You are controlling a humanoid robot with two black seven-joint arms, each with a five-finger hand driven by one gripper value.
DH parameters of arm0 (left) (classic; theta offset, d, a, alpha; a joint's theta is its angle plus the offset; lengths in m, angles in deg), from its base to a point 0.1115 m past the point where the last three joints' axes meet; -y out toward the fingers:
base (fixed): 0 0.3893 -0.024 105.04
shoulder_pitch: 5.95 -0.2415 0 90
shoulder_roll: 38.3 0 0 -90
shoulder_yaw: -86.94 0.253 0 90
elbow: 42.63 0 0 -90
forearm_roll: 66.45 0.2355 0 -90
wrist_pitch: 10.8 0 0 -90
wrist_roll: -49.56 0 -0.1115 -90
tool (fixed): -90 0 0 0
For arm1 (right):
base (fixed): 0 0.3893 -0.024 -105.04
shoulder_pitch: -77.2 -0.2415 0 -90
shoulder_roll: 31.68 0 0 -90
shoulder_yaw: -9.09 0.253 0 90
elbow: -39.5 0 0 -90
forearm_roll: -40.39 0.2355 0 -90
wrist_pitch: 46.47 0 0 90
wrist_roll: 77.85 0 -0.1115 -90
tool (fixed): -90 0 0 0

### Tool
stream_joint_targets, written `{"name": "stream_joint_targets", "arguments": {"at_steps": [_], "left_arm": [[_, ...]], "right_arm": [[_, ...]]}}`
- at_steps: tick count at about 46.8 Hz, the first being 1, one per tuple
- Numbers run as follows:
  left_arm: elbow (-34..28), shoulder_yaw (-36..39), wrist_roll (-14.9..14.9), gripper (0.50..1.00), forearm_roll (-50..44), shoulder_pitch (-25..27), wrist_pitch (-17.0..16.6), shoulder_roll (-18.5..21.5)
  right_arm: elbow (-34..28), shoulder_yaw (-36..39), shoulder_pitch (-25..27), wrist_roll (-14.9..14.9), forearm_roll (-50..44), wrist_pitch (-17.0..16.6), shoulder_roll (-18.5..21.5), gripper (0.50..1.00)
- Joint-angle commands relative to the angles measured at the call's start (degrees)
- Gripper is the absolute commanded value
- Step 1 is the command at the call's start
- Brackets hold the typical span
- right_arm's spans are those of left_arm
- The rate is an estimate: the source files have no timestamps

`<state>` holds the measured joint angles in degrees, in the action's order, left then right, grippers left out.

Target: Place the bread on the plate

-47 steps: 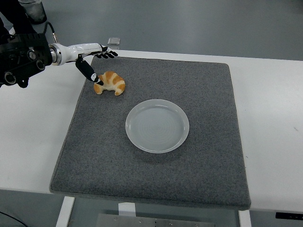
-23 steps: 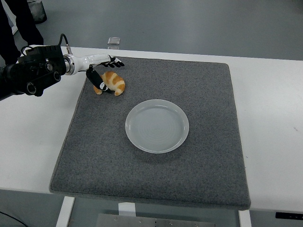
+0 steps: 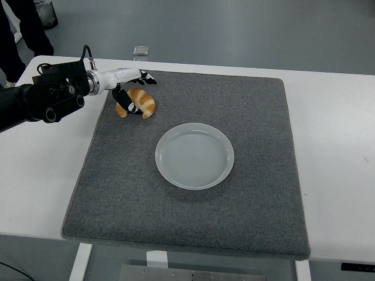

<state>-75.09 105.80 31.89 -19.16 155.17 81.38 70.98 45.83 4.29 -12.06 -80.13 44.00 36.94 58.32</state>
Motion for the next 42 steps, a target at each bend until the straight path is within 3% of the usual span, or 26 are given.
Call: {"name": "stream_joint_targets", "arguments": {"at_steps": [1, 19, 32, 42], "left_arm": [[0.03, 0.12, 0.01, 0.906, 0.0, -0.02, -0.07, -0.13], [0.56, 1.09, 0.01, 0.9, 2.11, -1.34, -1.83, -1.44], [0.65, 1.09, 0.01, 0.793, 3.95, -1.16, -2.71, -1.44], [0.56, 1.0, -0.08, 0.771, 4.74, -0.81, -5.08, -1.44]], "right_arm": [[0.0, 0.05, -0.04, 0.0, 0.0, 0.0, 0.0, 0.952], [0.0, -0.04, 0.05, 0.0, 0.0, 0.0, 0.0, 0.952], [0.0, -0.04, -0.03, 0.0, 0.0, 0.0, 0.0, 0.952], [0.0, -0.04, -0.03, 0.0, 0.0, 0.0, 0.0, 0.952]]}}
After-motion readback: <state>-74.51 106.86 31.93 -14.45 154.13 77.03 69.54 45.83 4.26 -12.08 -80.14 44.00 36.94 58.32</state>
